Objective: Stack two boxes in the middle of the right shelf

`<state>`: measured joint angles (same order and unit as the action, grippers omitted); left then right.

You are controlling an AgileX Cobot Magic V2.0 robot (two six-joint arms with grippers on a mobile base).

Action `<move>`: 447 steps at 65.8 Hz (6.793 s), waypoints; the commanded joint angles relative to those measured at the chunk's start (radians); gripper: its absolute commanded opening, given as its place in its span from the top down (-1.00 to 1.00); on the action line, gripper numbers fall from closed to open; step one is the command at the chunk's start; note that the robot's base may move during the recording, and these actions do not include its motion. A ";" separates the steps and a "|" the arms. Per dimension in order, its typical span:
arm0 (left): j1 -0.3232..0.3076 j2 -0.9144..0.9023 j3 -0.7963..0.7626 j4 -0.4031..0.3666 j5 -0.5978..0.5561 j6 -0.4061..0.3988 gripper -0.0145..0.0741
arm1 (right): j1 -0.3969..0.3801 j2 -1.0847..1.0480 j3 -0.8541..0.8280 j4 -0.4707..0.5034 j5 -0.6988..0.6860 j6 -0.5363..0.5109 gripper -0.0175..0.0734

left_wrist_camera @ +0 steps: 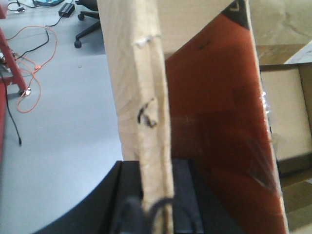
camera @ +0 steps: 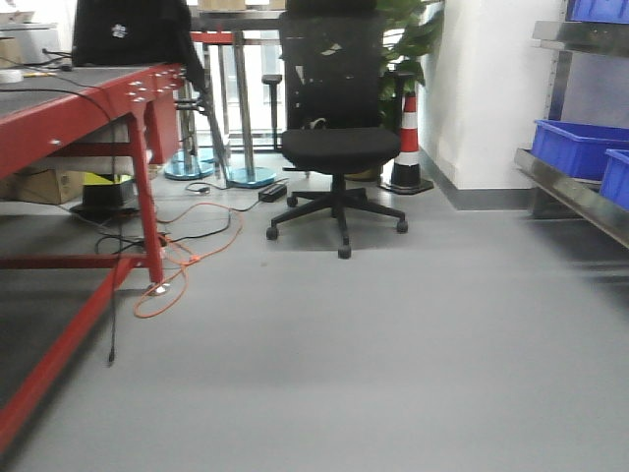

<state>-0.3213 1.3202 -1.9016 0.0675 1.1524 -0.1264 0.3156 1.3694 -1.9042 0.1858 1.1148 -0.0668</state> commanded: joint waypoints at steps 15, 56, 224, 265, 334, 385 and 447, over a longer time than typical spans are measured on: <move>0.000 -0.010 -0.012 0.016 -0.051 0.002 0.92 | -0.002 -0.012 -0.012 0.001 -0.052 -0.020 0.95; 0.000 -0.010 -0.012 0.018 -0.051 0.002 0.92 | -0.002 -0.012 -0.012 0.001 -0.052 -0.020 0.95; 0.000 -0.010 -0.012 0.032 -0.051 0.002 0.92 | -0.002 -0.012 -0.012 0.001 -0.052 -0.020 0.95; 0.000 -0.010 -0.012 0.032 -0.051 0.002 0.92 | -0.002 -0.012 -0.012 0.001 -0.052 -0.020 0.95; 0.000 -0.008 -0.012 0.032 -0.051 0.002 0.92 | -0.002 -0.012 -0.012 0.001 -0.052 -0.020 0.95; 0.000 -0.008 -0.012 0.032 -0.051 0.002 0.92 | -0.002 -0.012 -0.012 0.001 -0.052 -0.020 0.95; 0.000 0.096 -0.001 0.026 0.069 0.002 0.92 | -0.002 0.047 0.072 0.013 0.086 -0.020 0.95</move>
<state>-0.3213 1.3873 -1.9016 0.0676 1.2572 -0.1264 0.3156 1.4051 -1.8580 0.1997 1.2218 -0.0647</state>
